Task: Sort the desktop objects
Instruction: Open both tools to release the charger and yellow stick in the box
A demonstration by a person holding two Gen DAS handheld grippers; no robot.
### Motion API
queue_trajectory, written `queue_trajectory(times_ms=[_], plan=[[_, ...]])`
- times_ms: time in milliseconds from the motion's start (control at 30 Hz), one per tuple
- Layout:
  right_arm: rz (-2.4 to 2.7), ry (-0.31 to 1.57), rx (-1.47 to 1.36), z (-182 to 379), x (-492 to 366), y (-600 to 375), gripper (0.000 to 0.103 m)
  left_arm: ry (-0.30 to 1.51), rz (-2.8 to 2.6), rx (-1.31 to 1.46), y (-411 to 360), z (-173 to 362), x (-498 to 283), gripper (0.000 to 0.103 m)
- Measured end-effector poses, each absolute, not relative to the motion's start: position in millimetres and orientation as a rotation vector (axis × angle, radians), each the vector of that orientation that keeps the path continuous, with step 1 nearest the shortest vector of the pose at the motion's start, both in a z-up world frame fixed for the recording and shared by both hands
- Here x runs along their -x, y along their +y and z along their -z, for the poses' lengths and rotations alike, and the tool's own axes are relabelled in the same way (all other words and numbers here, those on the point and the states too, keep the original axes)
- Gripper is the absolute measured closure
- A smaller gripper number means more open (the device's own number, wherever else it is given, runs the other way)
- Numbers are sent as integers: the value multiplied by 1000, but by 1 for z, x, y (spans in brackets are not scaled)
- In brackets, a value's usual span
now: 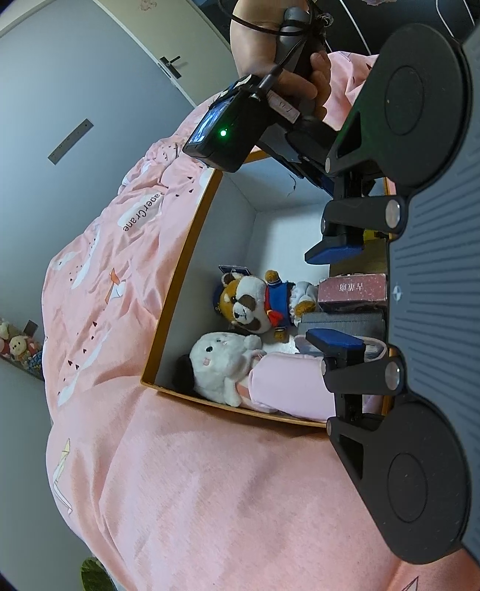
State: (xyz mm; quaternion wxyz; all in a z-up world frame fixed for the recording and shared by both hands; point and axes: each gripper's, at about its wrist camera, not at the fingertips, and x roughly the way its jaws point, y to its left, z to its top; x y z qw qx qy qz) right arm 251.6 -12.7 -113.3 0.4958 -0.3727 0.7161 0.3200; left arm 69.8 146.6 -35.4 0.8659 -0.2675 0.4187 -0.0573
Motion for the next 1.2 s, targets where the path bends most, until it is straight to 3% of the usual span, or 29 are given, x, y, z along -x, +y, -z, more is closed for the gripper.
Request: queue_trajectory(times_ms=[500, 733, 767, 833, 967, 1167, 1200], plan=[[-826, 1646, 873, 96, -257, -16, 65, 889, 118, 555, 145, 37, -71, 60], [-995, 1168, 1289, 85, -227, -5, 68, 894, 120, 546, 141, 38, -72, 60], [-1014, 1103, 1339, 88, -224, -4, 70, 895, 120, 546, 141, 38, -72, 60], [-1051, 1023, 1381, 94, -223, -2, 83, 896, 118, 546, 141, 38, -72, 60], [-1033, 981, 1402, 106, -227, 3, 86, 900, 109, 546, 143, 39, -72, 60], [-1125, 1062, 1370, 109, -219, 5, 87, 909, 111, 545, 141, 41, -73, 60], [-1144, 1077, 1368, 110, -216, 5, 93, 910, 113, 544, 141, 41, -73, 60]])
